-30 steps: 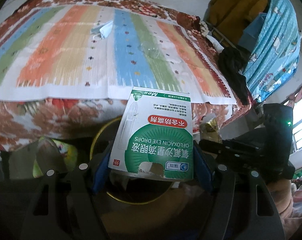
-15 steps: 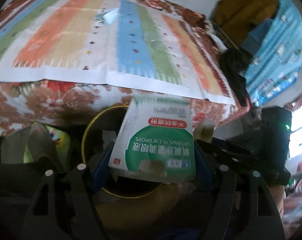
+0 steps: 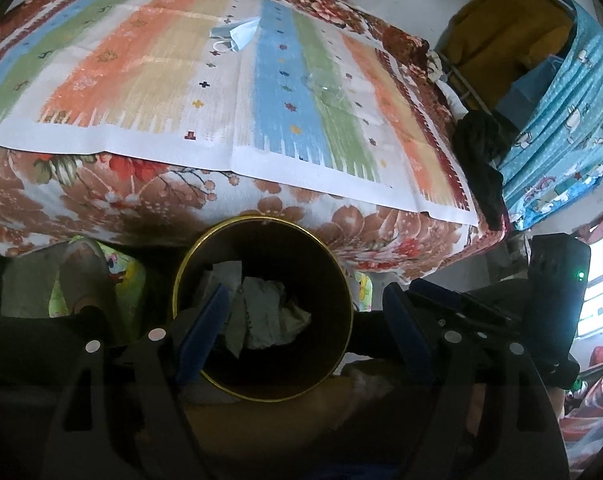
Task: Collect trash
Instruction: 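Open both tools over the black bin to drop box and packet, then move both open tools from the bin toward the blue mask and clear cup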
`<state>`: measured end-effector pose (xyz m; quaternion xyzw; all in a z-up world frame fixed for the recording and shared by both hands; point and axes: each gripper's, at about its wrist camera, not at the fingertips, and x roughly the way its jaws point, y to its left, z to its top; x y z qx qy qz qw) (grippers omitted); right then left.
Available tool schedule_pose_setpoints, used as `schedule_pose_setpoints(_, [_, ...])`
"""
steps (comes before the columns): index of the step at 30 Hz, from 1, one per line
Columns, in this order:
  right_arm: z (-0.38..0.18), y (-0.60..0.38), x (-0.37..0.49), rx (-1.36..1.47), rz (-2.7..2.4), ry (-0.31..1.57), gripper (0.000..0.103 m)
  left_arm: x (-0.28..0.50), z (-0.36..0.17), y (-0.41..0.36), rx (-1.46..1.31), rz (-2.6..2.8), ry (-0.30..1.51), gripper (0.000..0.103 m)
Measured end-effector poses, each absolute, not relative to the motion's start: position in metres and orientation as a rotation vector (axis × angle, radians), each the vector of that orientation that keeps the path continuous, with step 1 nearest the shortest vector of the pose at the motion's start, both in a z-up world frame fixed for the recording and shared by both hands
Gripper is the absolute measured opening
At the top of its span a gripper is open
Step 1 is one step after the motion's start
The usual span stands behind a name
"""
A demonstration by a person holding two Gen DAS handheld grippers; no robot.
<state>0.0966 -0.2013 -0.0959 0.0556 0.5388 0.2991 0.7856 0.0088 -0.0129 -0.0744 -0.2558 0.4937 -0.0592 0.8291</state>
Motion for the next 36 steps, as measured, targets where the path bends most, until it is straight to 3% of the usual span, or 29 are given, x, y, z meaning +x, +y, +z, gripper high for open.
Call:
schedule_pose_setpoints(9, [-0.092, -0.203, 0.113, 0.166, 0.636, 1.167, 0.056, 0.029, -0.053, -0.01, -0.395, -0.047, 1.007, 0.079])
schedule_pose_setpoints(22, [-0.074, -0.193, 0.149, 0.099, 0.572, 1.12, 0.062, 0.067, -0.034, -0.001, -0.354, -0.005, 0.979, 0.08])
schedule_pose_setpoints(32, [-0.044, -0.182, 0.202, 0.103, 0.584, 1.1, 0.073, 0.101, -0.011, 0.007, -0.28, 0.03, 0.961, 0.084])
schedule_pose_setpoints(36, [-0.035, -0.174, 0.224, 0.088, 0.561, 1.089, 0.075, 0.115, -0.001, 0.025, -0.361, 0.081, 0.92, 0.085])
